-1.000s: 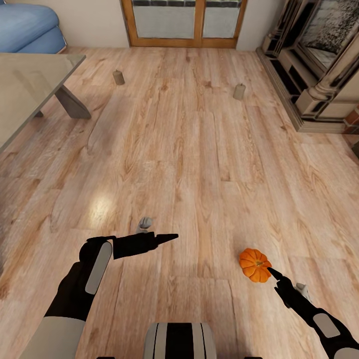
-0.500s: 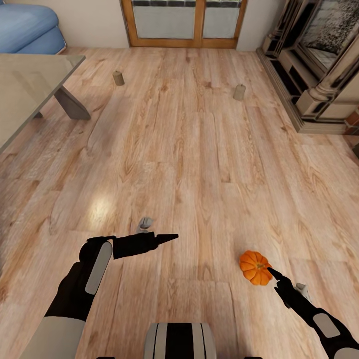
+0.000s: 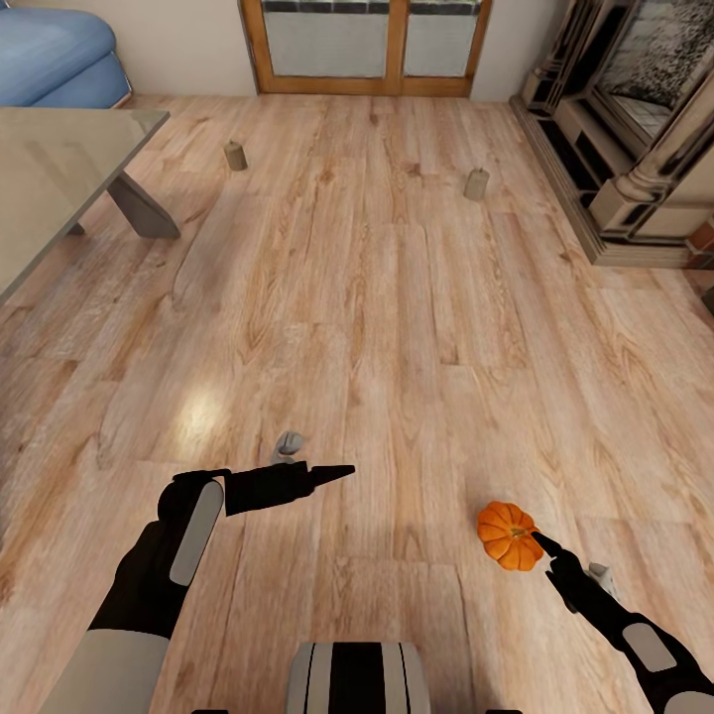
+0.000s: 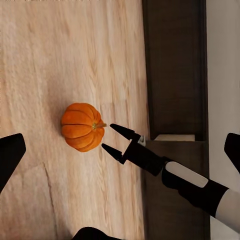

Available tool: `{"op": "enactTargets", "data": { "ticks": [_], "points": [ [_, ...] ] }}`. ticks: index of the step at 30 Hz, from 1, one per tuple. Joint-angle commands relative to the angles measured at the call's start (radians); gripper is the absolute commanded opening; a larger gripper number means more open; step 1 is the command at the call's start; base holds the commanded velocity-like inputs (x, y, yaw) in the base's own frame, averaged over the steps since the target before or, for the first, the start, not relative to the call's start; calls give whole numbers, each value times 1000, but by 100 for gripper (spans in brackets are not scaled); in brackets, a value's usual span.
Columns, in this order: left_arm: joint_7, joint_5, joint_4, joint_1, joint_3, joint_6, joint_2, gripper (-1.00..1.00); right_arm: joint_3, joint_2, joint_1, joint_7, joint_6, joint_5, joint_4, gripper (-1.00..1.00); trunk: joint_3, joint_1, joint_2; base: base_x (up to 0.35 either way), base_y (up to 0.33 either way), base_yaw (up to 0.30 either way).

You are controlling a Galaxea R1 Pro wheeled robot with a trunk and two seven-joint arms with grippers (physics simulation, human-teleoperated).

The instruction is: Place each of the two pumpkins and all three candles from the living room inside a cabinet in the living room (use any cabinet), then make sure every cabinet is closed, and position the cauldron so it is next to a table in the living room.

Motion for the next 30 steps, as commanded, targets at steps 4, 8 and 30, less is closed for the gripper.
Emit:
{"op": "enactTargets", "data": {
  "ticks": [4, 8, 30],
  "points": [
    [-4, -2, 0, 0, 1, 4, -1, 100, -5, 0, -1, 2, 8, -5, 0, 100, -1, 0, 0, 8, 2, 0],
    [-2, -2, 0, 0, 1, 4, -1, 100, -5, 0, -1, 2, 8, -5, 0, 100, -1, 0, 0, 3, 31, 0],
    [-7, -2, 0, 0, 1, 4, 0, 100, -5, 0, -1, 2, 8, -5, 0, 100, -16, 2, -1, 6, 4, 0]
  ]
}}
